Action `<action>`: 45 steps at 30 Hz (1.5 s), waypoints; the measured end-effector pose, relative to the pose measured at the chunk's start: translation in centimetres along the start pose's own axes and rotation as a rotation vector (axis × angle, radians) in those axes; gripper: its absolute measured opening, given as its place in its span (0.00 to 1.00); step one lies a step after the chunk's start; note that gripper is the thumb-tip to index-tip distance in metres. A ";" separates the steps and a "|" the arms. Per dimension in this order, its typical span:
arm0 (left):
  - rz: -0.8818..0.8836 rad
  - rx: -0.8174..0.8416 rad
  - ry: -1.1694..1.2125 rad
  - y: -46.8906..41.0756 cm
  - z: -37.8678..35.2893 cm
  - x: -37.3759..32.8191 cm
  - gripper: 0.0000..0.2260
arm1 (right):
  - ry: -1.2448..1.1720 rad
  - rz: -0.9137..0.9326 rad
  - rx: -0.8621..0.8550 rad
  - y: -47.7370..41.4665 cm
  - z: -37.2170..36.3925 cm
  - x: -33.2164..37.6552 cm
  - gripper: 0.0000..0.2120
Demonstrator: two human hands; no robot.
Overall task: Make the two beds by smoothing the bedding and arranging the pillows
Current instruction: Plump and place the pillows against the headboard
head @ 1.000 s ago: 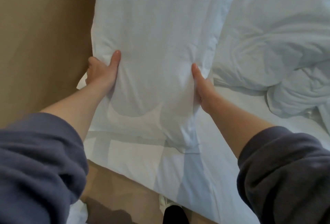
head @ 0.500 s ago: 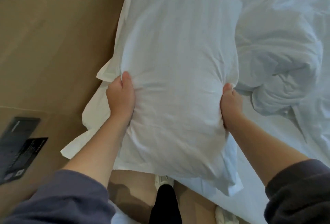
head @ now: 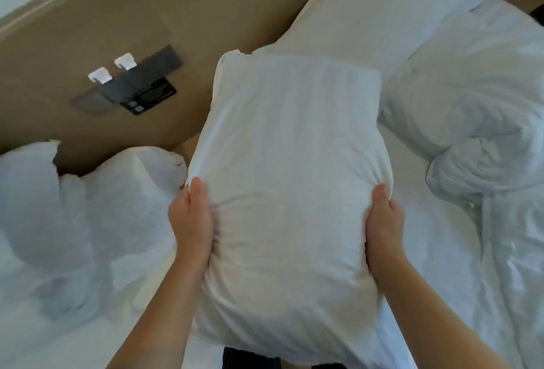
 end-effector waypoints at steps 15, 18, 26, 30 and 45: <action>0.297 -0.660 0.290 20.0 28.8 21.1 0.21 | 0.205 0.224 0.678 24.0 -6.0 0.8 0.17; 0.319 -0.770 0.356 22.9 33.7 25.8 0.20 | 0.233 0.269 0.794 30.1 -7.9 -0.3 0.17; 0.363 -0.998 0.452 30.2 44.9 36.6 0.20 | 0.241 0.330 1.041 45.9 -11.0 -5.2 0.17; 0.466 -1.125 0.556 34.4 47.9 43.0 0.20 | 0.272 0.376 1.181 52.9 -13.0 -8.4 0.18; 1.121 -0.410 0.124 30.6 41.3 58.7 0.43 | 1.493 1.439 1.694 63.4 -22.9 -22.8 0.33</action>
Point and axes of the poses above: each hand's wrist, its own y-axis away from the middle knuckle, its own z-axis out of the back of the hand, x = y × z, the point moved 7 cm from there along -y, towards the middle knuckle, and after that the axes turned 15 degrees about z, right-handed, at the moved point
